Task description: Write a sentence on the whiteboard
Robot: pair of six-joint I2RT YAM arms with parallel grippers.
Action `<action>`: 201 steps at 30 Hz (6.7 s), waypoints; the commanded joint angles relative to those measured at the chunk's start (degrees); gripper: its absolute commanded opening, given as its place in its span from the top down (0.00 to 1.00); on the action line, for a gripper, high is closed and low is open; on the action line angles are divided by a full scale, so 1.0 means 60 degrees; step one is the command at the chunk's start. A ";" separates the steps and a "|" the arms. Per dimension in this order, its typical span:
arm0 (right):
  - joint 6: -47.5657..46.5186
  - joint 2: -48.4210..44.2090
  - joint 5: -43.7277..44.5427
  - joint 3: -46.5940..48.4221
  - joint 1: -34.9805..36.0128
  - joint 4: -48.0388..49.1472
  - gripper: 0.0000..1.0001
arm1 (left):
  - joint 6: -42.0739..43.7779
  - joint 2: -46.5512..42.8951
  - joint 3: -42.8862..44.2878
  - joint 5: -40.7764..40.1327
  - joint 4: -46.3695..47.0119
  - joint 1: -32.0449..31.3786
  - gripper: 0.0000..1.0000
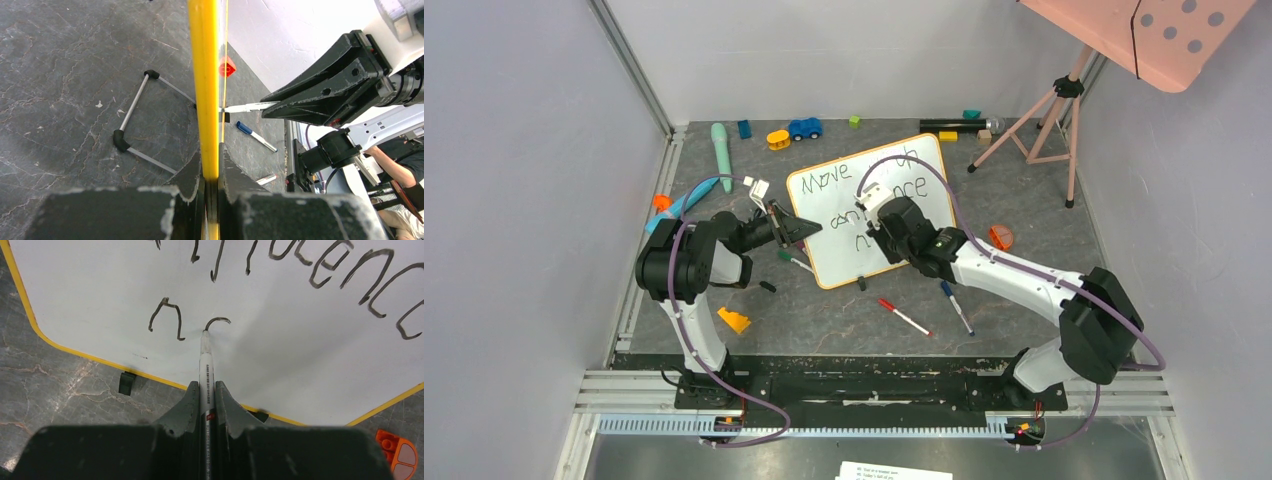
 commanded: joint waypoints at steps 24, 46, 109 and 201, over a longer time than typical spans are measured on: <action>-0.0176 0.0526 0.1211 0.1009 -0.0144 -0.0350 1.00 | 0.1867 0.0119 -0.0082 -0.0326 0.0405 -0.0032 0.98; -0.0131 0.0375 0.0510 0.1028 -0.0135 0.0026 1.00 | 0.1902 0.0087 -0.0125 -0.0312 0.0404 -0.0033 0.98; 0.0606 -0.0917 0.0013 -0.0842 -0.1331 0.0228 1.00 | 0.1861 0.0132 -0.0047 -0.0297 0.0404 -0.0032 0.98; 0.0264 -0.1894 0.0591 0.0278 -0.1885 0.0365 1.00 | 0.1852 -0.0121 -0.0127 -0.0262 0.0408 0.0112 0.44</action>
